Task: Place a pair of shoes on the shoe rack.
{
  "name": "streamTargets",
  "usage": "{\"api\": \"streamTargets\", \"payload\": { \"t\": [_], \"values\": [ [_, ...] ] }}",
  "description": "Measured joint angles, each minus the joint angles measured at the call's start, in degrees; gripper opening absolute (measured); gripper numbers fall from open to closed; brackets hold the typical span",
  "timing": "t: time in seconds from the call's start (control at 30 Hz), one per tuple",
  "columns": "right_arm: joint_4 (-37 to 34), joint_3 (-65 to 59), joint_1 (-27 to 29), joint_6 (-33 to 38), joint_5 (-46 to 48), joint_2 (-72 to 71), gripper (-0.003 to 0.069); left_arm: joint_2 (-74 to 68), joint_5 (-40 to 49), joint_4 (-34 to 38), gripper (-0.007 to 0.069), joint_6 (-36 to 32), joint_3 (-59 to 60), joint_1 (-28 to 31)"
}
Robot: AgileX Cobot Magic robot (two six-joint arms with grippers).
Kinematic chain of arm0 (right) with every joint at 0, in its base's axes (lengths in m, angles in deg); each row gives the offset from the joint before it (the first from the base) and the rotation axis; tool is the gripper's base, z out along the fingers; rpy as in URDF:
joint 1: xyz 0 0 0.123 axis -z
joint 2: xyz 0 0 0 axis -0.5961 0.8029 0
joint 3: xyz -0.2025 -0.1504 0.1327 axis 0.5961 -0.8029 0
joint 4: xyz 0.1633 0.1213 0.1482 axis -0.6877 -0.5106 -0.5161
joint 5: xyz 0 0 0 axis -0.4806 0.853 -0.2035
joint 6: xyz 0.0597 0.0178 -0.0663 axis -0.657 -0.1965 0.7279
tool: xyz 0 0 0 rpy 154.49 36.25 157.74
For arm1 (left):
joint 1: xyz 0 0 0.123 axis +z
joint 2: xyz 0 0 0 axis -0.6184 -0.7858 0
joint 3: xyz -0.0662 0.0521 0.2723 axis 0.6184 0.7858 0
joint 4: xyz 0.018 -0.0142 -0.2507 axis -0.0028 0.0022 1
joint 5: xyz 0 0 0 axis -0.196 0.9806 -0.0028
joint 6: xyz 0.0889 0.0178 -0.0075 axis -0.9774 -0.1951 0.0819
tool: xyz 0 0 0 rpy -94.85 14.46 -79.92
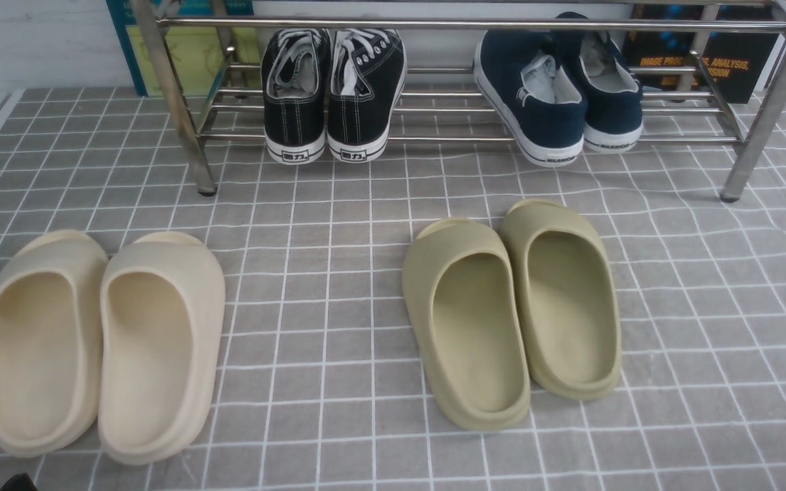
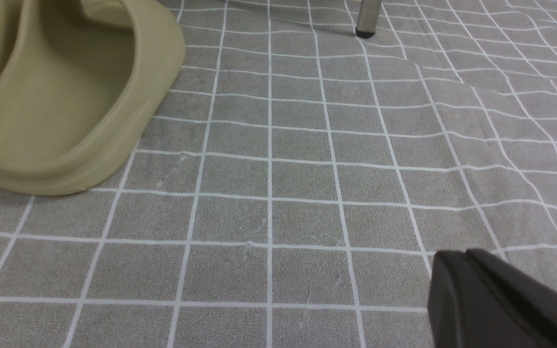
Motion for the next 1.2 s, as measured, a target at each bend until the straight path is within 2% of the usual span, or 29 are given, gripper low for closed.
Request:
{"api": "streamTargets", "payload": {
  "t": [1.2],
  "values": [
    [0.00, 0.00, 0.00, 0.00, 0.00, 0.00, 0.0050, 0.00, 0.00, 0.00, 0.0237, 0.00, 0.00, 0.00]
  ]
}}
